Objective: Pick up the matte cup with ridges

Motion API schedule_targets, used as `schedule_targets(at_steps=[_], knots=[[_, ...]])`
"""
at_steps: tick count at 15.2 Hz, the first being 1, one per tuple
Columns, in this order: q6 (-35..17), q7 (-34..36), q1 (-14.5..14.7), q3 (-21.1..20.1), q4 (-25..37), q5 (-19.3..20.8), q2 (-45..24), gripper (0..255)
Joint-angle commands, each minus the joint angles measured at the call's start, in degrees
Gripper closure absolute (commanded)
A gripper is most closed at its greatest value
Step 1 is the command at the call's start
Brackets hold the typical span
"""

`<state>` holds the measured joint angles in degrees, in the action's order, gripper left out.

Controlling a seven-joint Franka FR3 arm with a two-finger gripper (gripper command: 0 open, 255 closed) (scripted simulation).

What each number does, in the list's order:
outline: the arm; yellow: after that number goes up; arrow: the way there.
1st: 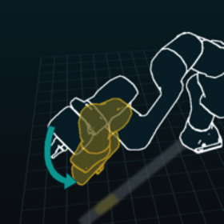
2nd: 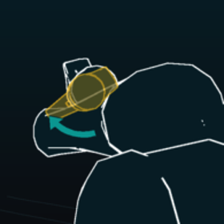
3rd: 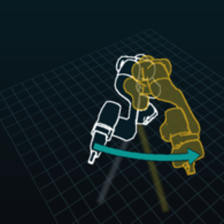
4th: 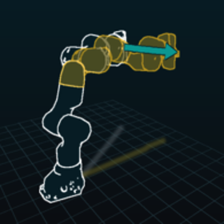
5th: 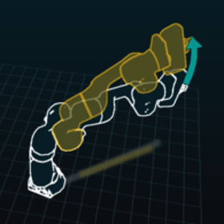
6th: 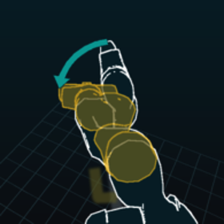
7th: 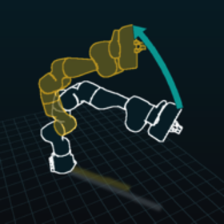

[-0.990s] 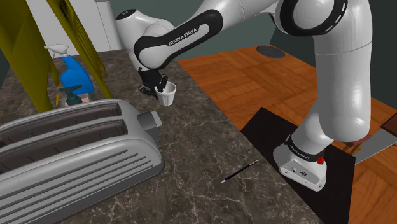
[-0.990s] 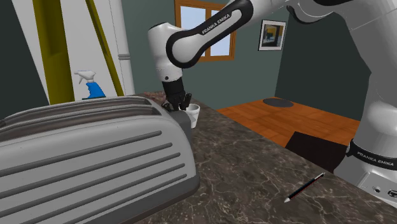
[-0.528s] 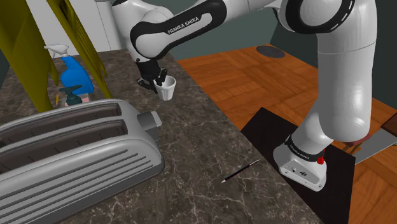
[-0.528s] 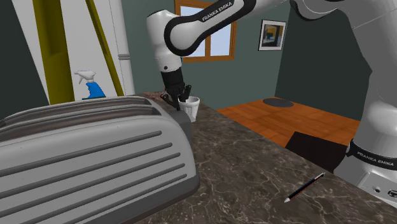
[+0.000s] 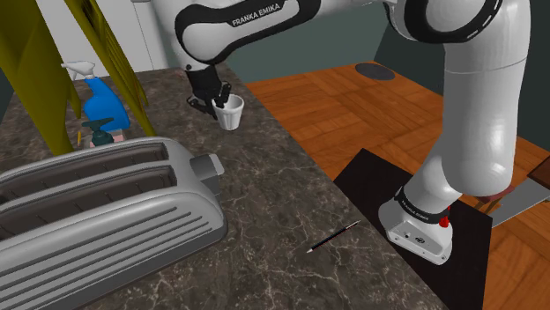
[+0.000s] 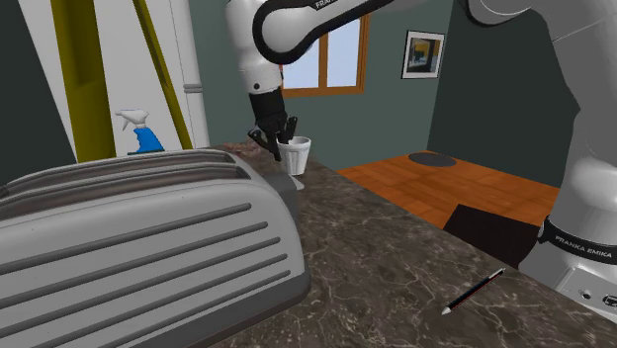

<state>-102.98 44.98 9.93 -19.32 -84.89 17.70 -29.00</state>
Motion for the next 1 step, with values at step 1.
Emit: schedule_targets(at_steps=[1], knots=[[0.5, -0.1, 0.0, 0.0, 0.5, 0.0, 0.0, 255]])
